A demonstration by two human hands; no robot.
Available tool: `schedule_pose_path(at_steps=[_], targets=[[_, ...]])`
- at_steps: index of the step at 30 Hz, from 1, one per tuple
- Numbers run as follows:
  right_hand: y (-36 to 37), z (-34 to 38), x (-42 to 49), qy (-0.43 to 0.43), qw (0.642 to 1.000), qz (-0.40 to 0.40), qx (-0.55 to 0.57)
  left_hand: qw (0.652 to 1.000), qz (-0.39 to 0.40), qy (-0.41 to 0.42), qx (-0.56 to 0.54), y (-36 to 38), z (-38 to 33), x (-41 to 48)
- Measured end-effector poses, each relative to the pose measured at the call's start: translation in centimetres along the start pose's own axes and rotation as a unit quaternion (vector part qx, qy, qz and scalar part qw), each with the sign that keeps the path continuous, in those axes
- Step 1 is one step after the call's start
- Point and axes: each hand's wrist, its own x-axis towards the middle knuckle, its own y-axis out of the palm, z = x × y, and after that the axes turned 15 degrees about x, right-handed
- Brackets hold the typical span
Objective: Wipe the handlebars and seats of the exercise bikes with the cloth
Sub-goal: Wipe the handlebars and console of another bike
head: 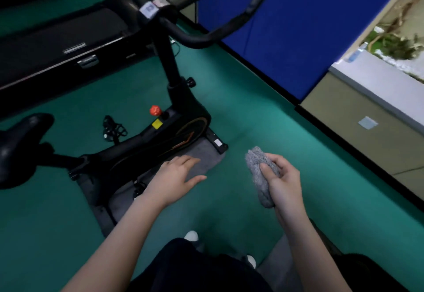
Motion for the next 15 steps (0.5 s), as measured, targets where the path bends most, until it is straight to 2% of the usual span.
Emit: schedule_pose_path(at_steps=[6, 15], targets=[[6.0, -0.3, 0.7, -0.008, 0.999, 0.043, -0.028, 0.995, 0.01, -0.084, -0.046, 1.5, 5.8, -2.4], [9.8, -0.2, 4.7, 0.021, 0.995, 0.086, -0.037, 0.979, 0.031, -0.187, -0.078, 2.8, 10.4, -2.4]])
